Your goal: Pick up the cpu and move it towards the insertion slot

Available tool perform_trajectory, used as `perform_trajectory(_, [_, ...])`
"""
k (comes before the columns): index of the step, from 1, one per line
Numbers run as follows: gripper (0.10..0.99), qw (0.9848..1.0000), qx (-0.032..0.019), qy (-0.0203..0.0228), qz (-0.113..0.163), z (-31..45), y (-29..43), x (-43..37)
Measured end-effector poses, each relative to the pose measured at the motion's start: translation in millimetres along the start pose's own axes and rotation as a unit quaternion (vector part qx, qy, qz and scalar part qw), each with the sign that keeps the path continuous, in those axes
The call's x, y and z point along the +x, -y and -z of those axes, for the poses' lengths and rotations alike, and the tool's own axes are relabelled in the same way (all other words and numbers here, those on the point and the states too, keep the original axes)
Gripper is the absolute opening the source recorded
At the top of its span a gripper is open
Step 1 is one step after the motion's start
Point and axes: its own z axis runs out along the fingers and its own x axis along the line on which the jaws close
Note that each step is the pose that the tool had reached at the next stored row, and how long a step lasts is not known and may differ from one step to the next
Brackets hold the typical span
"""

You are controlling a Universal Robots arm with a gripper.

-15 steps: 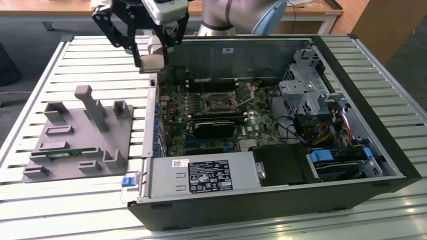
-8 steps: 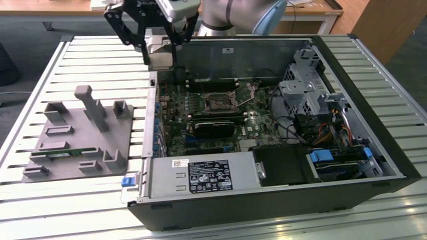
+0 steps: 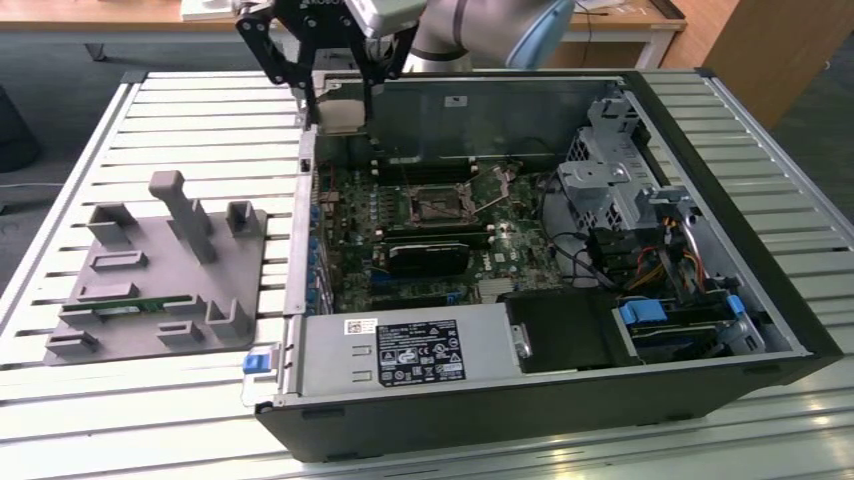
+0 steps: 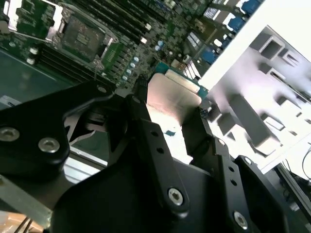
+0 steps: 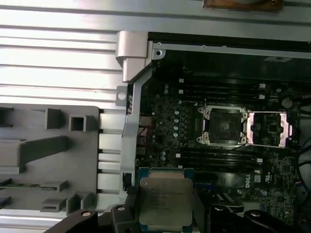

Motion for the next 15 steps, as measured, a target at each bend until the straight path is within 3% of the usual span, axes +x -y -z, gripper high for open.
perform_trajectory(8, [0.533,1.0,0.0,0.0,0.0,-2.1,-10.3,-26.5])
perform_trajectory(15, [0.533,1.0,0.0,0.0,0.0,-4.0,-19.9,-44.8])
